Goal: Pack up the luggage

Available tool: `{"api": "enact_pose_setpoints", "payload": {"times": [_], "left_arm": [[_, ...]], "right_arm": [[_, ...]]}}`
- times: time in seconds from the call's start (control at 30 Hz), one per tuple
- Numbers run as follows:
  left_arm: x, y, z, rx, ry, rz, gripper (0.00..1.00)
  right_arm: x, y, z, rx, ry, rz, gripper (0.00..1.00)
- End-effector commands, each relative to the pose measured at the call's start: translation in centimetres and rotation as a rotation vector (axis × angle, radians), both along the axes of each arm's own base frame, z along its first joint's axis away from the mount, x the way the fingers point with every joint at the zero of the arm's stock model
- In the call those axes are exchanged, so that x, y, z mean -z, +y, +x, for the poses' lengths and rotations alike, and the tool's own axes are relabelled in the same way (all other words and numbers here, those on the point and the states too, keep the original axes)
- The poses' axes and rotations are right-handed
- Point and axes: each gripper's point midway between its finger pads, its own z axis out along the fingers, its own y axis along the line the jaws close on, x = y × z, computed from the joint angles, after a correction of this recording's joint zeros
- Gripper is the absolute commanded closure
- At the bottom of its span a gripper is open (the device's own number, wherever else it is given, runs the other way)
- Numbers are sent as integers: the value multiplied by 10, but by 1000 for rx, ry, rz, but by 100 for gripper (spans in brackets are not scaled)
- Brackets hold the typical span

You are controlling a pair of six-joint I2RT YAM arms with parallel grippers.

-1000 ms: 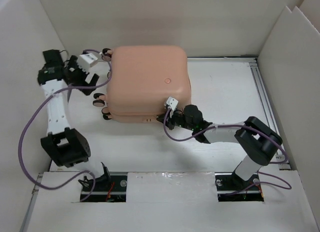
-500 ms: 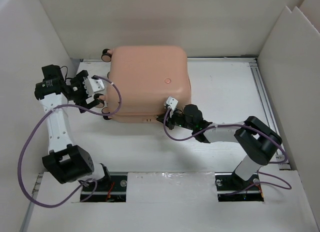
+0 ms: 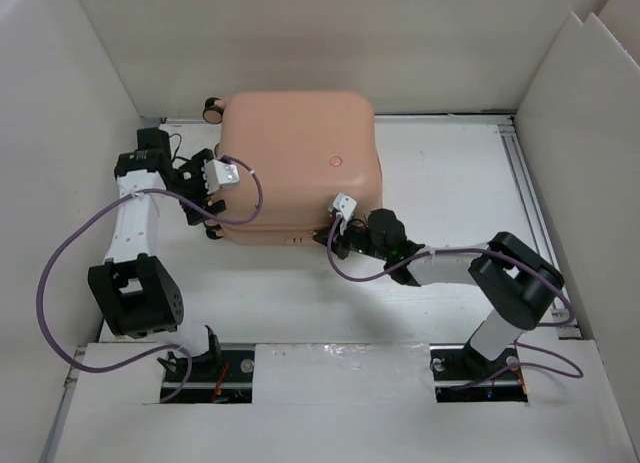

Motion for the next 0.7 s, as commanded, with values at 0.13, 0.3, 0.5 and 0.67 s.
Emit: {"api": "enact_pose_setpoints", "payload": {"times": [0.13,0.3,0.5,0.67], "left_arm": [[10,13,6,-65,40,29,26],[2,2,8,-41,12,-29,100],[-14,15,27,-215,-70,-37,100],[-19,30,38,-292,-134,9,100]], "right_arm": [[-21,-6,15,68,-53,49,100],[-23,-6,18,78,-54,48,100],[-20,-43,29,244,32,47,100],[-9,-117,49,554,81,-27,100]]}}
